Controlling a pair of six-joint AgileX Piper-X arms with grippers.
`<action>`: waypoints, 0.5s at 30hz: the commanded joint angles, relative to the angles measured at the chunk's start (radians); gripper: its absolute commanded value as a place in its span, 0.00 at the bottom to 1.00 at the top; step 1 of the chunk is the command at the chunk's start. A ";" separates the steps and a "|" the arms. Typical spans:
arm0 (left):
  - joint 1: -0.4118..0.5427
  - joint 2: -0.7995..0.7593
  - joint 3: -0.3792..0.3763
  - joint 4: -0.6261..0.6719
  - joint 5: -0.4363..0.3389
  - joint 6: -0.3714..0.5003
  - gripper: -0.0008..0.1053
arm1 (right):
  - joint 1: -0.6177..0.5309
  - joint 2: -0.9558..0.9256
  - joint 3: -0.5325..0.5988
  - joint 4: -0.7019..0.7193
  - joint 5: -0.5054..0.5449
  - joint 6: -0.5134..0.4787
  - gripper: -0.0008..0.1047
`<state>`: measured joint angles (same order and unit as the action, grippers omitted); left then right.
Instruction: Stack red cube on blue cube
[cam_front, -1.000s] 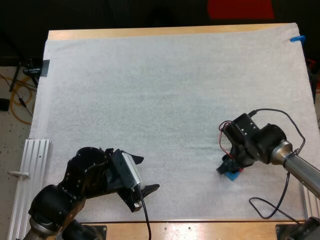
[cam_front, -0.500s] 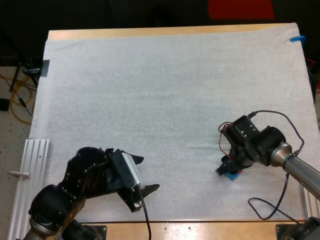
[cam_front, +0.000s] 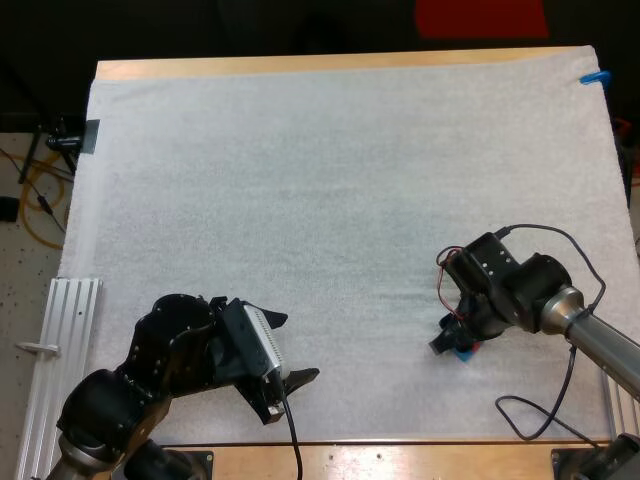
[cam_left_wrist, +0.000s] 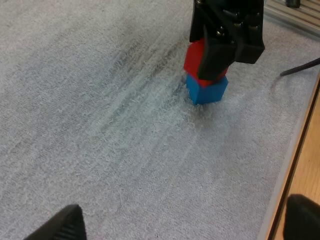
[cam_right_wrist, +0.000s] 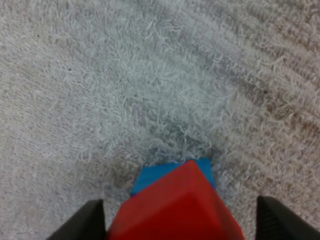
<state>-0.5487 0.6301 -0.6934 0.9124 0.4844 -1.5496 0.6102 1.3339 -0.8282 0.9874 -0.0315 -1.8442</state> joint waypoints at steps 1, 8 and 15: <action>-0.003 -0.002 -0.007 -0.006 -0.002 -0.002 0.73 | 0.000 -0.009 -0.002 -0.002 0.002 0.000 0.63; -0.003 -0.002 -0.007 -0.006 -0.002 -0.002 0.73 | 0.000 -0.009 -0.010 -0.002 0.006 0.000 0.70; -0.003 -0.002 -0.007 -0.006 -0.002 -0.002 0.73 | 0.000 -0.074 -0.055 0.032 0.012 0.002 0.70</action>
<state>-0.5487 0.6301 -0.6934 0.9124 0.4844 -1.5496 0.6102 1.2845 -0.8673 1.0097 -0.0175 -1.8442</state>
